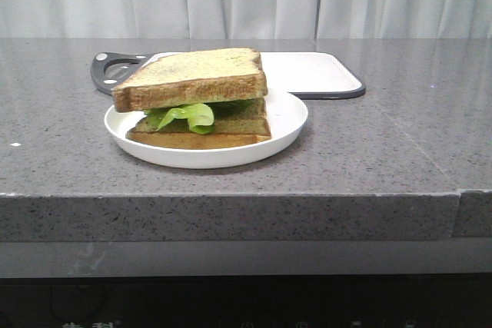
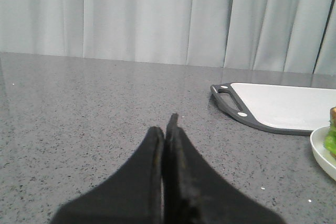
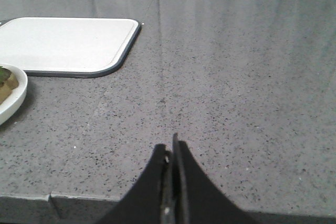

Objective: Left arm grabs bread, right arm adds lettuce

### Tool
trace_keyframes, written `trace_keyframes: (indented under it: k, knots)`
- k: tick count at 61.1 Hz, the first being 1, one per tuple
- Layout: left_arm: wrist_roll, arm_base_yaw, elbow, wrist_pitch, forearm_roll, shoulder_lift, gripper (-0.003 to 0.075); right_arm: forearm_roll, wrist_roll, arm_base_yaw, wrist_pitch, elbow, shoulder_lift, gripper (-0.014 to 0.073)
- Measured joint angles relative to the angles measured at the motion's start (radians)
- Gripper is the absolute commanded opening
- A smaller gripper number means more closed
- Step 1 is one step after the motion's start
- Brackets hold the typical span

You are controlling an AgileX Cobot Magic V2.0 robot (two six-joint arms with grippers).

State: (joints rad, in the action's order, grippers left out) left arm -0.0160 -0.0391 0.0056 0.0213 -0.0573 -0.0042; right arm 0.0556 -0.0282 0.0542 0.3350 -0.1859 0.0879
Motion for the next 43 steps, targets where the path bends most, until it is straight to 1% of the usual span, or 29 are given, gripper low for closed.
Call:
trace_keyframes:
  k: [5, 17, 30, 43]
  knots:
    - [0.0, 0.0, 0.0, 0.0, 0.0, 0.0, -0.002, 0.0, 0.0, -0.012, -0.062, 0.08, -0.048, -0.0118]
    - [0.0, 0.0, 0.0, 0.0, 0.0, 0.0, -0.002, 0.002, 0.0, -0.013, -0.151, 0.191, -0.096, -0.0118]
    - [0.0, 0.0, 0.0, -0.001, 0.0, 0.0, -0.002, 0.004, 0.0, -0.016, -0.218, 0.213, -0.096, -0.0118]
    - [0.0, 0.0, 0.0, -0.001, 0.0, 0.0, -0.002, 0.004, 0.0, -0.034, -0.228, 0.213, -0.096, -0.0118]
